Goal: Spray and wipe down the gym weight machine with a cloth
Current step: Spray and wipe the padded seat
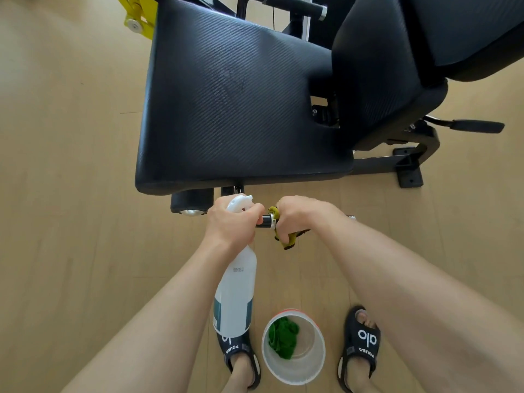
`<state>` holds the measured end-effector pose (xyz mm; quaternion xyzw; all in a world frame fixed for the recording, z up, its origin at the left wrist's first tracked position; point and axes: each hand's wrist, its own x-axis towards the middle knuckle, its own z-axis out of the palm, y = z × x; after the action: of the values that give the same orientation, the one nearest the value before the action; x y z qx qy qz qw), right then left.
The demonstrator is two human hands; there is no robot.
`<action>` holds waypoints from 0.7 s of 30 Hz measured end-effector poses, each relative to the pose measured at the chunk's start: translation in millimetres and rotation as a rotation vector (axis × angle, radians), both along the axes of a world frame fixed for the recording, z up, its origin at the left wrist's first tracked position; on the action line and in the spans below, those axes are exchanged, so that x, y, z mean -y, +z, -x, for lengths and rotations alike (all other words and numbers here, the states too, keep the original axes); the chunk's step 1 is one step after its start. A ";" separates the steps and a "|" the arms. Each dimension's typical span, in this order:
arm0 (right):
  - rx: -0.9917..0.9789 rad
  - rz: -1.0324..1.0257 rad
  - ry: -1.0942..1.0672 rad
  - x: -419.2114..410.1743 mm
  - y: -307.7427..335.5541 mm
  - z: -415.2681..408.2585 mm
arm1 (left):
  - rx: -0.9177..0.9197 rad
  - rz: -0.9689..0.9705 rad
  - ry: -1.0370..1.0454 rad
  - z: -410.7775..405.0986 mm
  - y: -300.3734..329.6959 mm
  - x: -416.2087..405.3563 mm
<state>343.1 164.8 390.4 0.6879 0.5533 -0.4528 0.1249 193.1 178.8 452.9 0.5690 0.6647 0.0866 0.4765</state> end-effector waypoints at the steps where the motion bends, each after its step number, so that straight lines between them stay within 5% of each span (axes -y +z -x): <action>1: 0.021 -0.064 -0.028 4.5 -1.8 2.0 | -0.001 -0.002 -0.001 0.2 -1.1 0.1; 6: 0.253 -0.837 -0.215 55.9 -36.8 24.8 | 0.016 0.015 -0.014 -1.5 -6.4 6.1; 8: 0.266 -0.963 -0.209 67.6 -52.3 20.7 | 0.025 0.015 -0.020 -2.8 -6.8 9.3; 21: 0.417 -0.746 -0.271 103.7 -65.6 -33.7 | 0.078 0.031 0.000 -9.2 -3.1 31.3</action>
<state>376.7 61.1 324.8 0.8287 0.5467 -0.0864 -0.0832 202.3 147.5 449.8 0.5577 0.6470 0.0984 0.5106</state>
